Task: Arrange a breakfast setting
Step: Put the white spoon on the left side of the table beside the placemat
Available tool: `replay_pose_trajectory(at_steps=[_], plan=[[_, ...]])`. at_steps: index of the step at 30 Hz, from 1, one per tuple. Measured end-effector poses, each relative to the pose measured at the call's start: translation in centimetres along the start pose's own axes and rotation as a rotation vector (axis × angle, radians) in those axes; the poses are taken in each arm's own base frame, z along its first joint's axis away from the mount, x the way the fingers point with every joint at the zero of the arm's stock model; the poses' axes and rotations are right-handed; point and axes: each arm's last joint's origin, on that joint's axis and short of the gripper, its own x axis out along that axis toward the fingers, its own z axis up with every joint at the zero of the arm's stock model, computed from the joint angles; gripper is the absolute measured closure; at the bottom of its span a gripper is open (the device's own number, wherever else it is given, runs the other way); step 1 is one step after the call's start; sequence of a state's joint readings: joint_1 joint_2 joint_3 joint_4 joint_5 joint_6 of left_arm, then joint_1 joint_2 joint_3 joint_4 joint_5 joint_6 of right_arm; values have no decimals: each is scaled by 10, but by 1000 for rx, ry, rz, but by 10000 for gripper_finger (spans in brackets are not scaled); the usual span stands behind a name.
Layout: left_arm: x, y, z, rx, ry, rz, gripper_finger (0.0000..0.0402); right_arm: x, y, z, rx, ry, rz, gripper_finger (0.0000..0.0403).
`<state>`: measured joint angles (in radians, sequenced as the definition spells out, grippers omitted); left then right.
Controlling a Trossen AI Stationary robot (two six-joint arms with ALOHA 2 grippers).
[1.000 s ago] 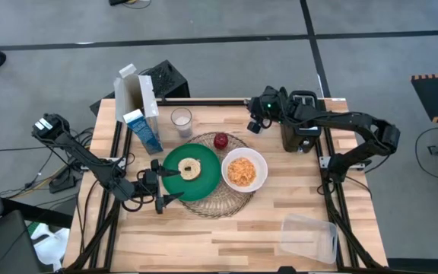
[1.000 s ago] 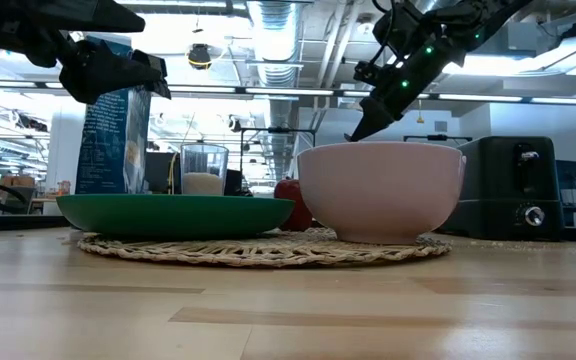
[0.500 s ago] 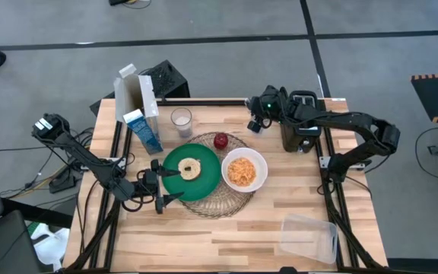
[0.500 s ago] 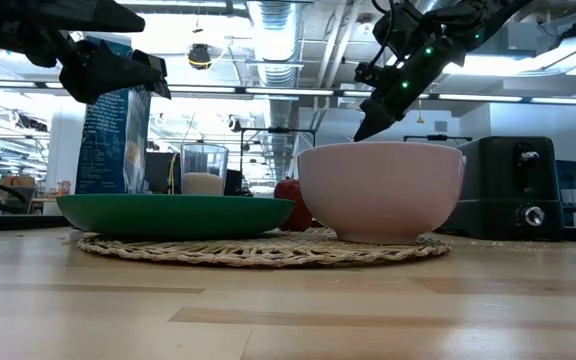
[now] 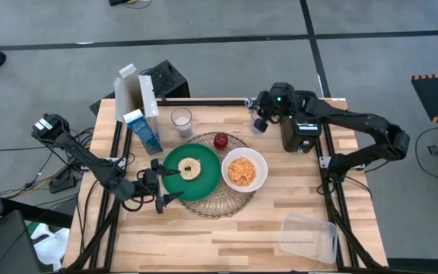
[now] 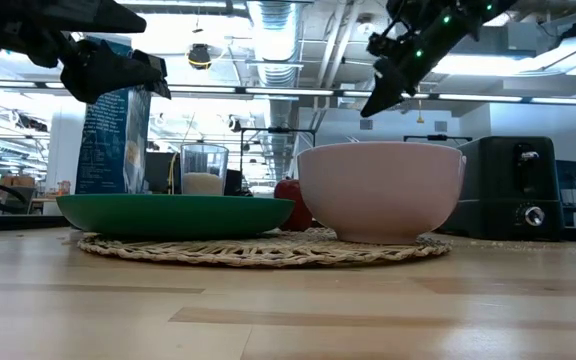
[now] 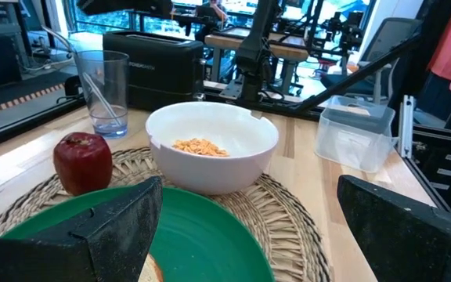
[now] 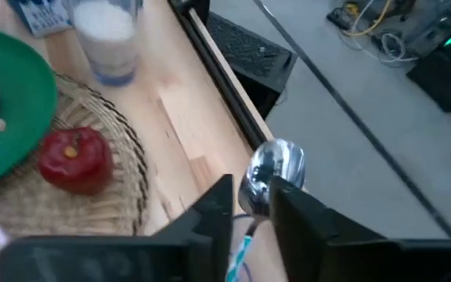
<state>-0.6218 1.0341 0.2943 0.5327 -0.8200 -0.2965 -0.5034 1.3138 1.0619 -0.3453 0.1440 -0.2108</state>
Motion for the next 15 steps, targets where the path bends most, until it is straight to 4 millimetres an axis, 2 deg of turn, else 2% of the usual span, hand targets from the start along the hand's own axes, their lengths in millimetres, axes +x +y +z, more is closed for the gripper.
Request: replay_pose_trajectory(at_steps=[4,9,12,15], plan=[[2,2,1,-1,-2,14,33,-1,-10,-3,83,37,47,230],[4,4,1,-4,-4,31,33,14,-27,-16,144,107,130,133],[5,6,1,-6,-5,38,33,24,-34,-22,122,118,166,102],[5,6,2,-6,-6,41,33,32,-38,-26,88,130,165,89]])
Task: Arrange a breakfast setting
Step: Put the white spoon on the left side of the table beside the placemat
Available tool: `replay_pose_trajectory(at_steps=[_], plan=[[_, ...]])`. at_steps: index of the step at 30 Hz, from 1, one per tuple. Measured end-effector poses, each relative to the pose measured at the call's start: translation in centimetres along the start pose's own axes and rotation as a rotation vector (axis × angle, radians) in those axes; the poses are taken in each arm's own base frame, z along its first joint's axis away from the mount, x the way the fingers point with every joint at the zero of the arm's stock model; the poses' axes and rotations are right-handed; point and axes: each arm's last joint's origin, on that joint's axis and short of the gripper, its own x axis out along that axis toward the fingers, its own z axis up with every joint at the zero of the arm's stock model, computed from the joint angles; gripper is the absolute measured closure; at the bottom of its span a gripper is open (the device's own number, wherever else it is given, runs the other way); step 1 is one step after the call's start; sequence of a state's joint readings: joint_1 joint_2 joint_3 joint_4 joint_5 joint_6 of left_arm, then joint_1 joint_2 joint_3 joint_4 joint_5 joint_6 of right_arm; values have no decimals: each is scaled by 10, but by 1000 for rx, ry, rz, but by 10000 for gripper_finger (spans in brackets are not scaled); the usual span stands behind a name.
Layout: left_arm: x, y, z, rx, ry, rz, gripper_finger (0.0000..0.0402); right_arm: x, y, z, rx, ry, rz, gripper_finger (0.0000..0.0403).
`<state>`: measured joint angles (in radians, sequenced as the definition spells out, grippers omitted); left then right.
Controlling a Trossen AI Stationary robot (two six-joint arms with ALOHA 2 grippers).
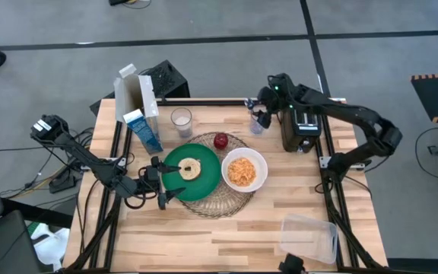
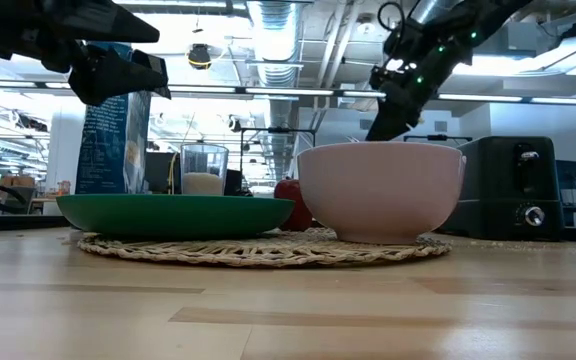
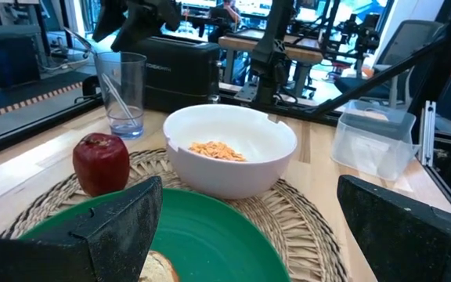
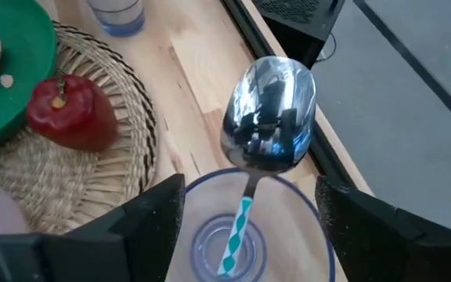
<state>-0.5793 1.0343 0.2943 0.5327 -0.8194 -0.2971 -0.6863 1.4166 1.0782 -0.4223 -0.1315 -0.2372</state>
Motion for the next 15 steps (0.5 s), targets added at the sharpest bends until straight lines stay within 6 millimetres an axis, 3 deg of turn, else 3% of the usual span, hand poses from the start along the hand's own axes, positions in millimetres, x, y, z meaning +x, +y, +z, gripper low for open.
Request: replay_pose_trajectory(at_steps=[15], plan=[[0,0,0,24,-1,3,33,15,-8,4,-42,-68,-1,85]])
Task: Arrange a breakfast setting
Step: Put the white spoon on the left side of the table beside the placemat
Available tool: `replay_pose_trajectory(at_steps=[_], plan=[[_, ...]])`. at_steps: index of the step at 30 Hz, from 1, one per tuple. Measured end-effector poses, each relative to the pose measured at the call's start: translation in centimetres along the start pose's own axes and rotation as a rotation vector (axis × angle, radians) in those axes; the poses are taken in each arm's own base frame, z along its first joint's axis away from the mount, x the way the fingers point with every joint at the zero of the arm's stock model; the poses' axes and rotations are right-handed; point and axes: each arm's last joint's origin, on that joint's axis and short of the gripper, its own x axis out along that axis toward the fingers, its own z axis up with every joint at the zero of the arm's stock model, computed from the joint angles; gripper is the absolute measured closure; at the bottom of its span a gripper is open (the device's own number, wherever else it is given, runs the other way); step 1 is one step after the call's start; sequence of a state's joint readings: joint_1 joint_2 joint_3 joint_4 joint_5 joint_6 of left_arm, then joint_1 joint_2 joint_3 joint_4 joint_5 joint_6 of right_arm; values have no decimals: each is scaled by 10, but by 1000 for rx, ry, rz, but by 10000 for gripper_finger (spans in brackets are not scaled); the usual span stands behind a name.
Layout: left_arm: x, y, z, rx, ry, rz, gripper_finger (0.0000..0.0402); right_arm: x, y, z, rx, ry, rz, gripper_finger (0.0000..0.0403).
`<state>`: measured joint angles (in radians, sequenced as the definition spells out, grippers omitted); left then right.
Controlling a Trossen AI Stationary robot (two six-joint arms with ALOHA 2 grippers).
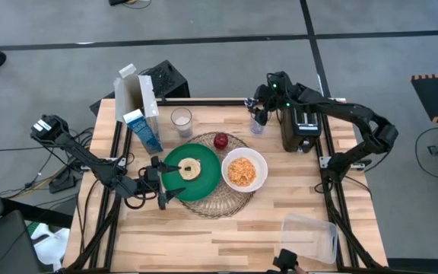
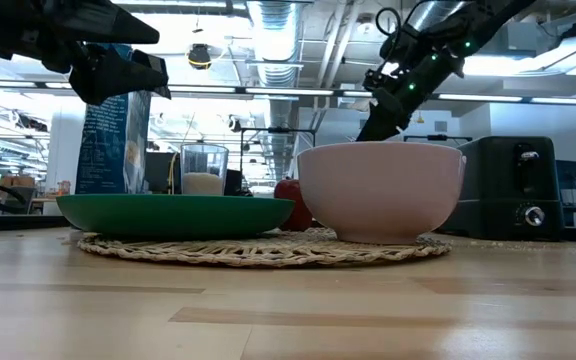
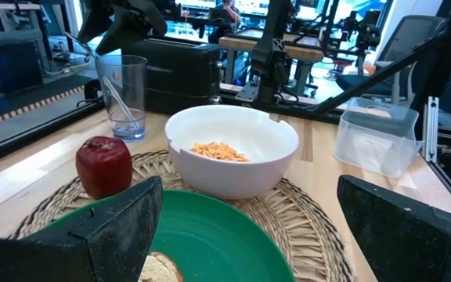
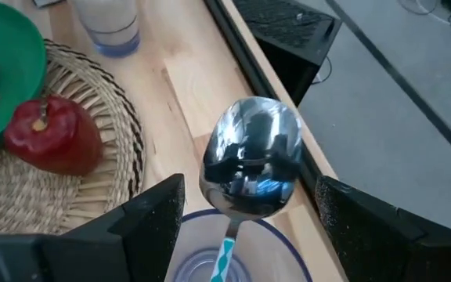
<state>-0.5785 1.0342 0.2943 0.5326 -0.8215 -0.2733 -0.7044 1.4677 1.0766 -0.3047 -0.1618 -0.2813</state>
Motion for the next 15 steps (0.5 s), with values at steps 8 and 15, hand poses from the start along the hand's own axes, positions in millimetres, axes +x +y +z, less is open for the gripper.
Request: replay_pose_trajectory(at_steps=[8,15], plan=[[0,0,0,2,1,2,33,21,1,-4,5,3,35,85],[0,0,0,2,1,2,33,24,1,-2,3,-14,31,96]])
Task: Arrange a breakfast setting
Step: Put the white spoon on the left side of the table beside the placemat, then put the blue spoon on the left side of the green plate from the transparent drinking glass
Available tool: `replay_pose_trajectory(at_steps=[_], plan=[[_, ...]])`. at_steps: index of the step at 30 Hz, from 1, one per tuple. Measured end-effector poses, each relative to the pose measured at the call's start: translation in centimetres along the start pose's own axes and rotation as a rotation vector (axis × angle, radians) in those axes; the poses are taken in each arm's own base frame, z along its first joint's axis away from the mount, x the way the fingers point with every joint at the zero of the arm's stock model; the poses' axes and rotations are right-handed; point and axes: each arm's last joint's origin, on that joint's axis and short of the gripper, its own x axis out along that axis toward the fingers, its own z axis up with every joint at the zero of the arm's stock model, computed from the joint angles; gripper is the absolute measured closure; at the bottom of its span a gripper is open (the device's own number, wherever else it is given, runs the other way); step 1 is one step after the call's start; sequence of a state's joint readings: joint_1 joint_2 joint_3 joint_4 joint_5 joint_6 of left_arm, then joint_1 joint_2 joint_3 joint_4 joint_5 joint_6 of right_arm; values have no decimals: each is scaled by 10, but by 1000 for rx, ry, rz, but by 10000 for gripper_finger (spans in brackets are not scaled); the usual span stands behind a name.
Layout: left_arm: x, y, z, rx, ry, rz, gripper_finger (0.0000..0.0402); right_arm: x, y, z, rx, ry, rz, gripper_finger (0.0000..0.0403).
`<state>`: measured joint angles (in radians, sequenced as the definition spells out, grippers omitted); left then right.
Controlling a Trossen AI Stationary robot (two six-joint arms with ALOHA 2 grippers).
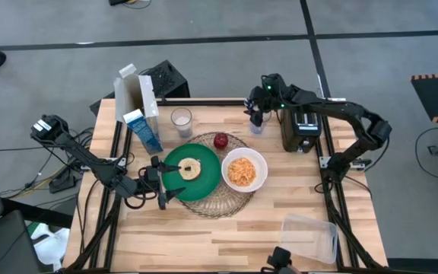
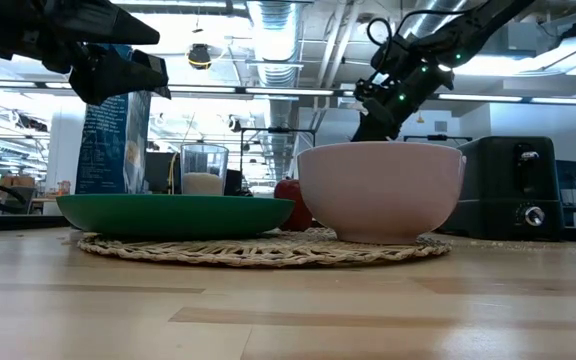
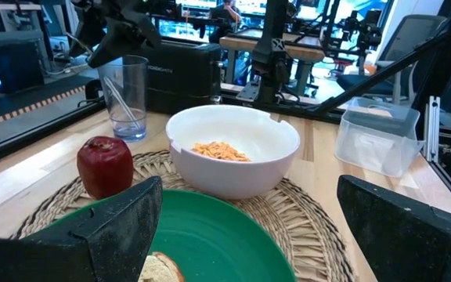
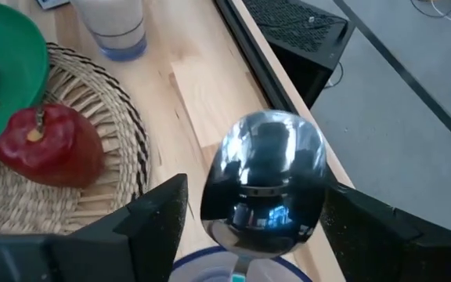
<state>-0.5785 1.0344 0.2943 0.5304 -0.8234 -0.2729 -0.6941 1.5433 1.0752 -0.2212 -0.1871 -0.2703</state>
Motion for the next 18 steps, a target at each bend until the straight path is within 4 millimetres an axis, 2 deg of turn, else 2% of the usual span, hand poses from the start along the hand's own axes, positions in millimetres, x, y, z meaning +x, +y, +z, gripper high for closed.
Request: replay_pose_trajectory(at_steps=[10,18], plan=[[0,0,0,1,0,0,33,0,0,0,-18,4,-3,181],[0,0,0,1,0,0,33,0,0,0,-19,5,-3,180]])
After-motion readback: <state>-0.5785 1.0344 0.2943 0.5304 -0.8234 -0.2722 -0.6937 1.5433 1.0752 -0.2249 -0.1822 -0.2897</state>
